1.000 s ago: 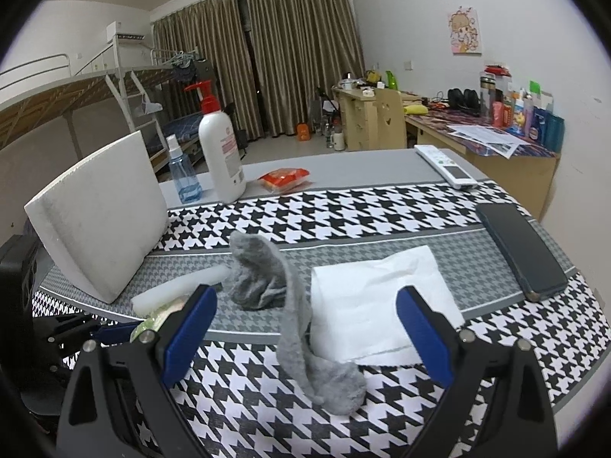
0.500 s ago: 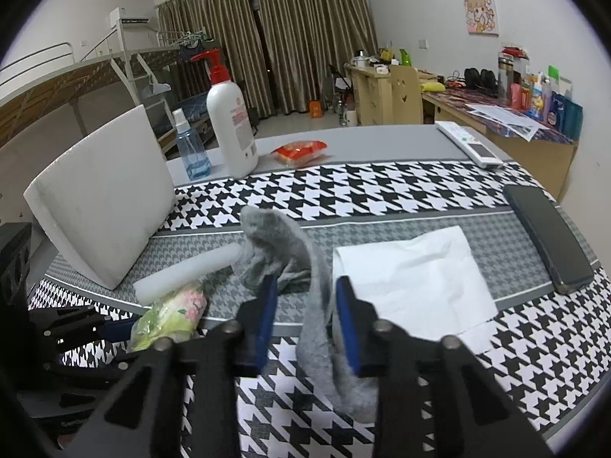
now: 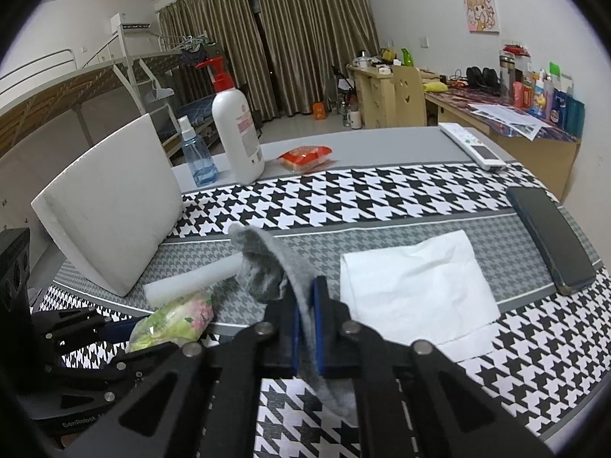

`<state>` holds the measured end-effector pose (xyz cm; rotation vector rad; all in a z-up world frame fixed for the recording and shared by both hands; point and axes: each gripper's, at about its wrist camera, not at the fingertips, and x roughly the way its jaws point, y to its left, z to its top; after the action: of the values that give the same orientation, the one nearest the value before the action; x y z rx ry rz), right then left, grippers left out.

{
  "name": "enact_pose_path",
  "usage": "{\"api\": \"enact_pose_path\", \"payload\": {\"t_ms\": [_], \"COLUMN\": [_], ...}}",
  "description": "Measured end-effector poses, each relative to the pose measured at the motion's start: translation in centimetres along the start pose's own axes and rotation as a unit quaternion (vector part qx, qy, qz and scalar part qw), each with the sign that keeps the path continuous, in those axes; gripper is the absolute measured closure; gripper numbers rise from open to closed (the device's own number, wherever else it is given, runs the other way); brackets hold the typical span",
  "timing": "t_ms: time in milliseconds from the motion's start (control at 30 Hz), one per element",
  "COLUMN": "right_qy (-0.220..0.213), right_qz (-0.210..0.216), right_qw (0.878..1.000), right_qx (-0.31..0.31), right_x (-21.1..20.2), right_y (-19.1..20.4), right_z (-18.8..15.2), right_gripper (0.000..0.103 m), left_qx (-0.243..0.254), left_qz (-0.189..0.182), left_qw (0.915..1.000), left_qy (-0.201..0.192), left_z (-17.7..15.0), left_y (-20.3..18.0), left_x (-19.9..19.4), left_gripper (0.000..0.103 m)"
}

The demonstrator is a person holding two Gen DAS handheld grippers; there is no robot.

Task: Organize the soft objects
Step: 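Close right gripper on grey sock while left gripper holds the green bag, then lift green bag and grey sock and carry both toward the foam box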

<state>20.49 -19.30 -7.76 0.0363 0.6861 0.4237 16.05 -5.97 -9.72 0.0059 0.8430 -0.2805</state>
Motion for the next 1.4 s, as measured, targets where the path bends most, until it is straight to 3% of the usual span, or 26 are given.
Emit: {"api": "enact_pose_path", "payload": {"t_ms": [1400], "right_qy": [-0.066], "right_qz": [-0.003], "right_qw": [0.998], "right_qx": [-0.011], "right_x": [-5.3], "right_y": [2.5], "right_z": [1.5], "right_gripper": [0.097], "left_qx": [0.016], "left_qz": [0.014], "left_qw": [0.9927], "left_qy": [-0.119], "left_z": [1.1], "left_y": [1.0], "left_x": [-8.2], "left_gripper": [0.072]}}
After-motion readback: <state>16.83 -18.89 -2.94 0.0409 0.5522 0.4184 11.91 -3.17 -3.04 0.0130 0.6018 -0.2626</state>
